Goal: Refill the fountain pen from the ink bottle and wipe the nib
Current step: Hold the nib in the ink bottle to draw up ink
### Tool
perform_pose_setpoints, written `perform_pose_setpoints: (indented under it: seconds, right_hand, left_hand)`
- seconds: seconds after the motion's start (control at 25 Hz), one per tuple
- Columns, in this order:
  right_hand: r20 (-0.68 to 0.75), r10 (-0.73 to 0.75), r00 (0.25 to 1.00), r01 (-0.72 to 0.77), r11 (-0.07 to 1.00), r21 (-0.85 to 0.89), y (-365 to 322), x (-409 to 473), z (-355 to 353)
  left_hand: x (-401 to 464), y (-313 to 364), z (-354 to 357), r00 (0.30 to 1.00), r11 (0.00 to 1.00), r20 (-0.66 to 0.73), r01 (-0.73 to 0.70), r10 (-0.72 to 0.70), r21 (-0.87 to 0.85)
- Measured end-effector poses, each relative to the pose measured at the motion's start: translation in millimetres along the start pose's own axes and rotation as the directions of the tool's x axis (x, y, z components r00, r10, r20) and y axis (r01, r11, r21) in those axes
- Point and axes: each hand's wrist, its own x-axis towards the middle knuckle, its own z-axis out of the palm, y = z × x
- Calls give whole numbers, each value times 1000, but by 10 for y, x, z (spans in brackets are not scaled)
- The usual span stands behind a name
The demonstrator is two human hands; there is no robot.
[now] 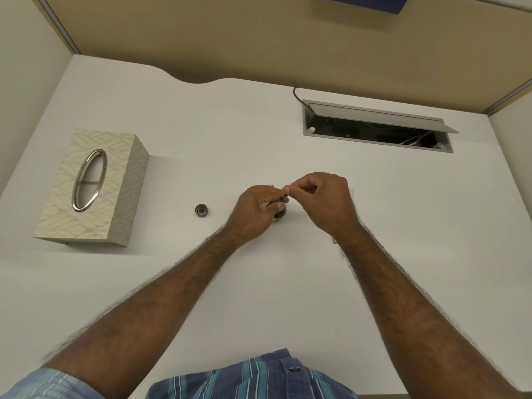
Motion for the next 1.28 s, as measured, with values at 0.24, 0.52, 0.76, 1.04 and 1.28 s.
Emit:
perform_pose_setpoints:
  seconds: [0.24, 0.52, 0.76, 1.04, 1.28]
  right_hand:
    - [53, -87, 995, 87, 996, 2, 4, -14, -10]
    - [45, -78, 996, 79, 997, -20, -1, -25, -46]
    - [38, -55, 998, 55, 998, -9, -19, -85, -91]
    - [6, -75, 997, 75, 997, 6, -72, -153, -166]
    - [-12, -69, 998, 70, 997, 22, -109, -224, -190]
  left_hand:
    - [8, -16, 14, 1000, 1000, -12, -9, 9, -15]
    - [-12, -7, 15, 989, 987, -1, 145, -146, -67]
    - [-69, 28, -28, 972, 969, 27, 234, -233, -82]
    - [-195, 28, -101, 972, 970, -46, 225, -230, -94]
    - [-280, 38, -137, 968, 967, -70, 233, -240, -99]
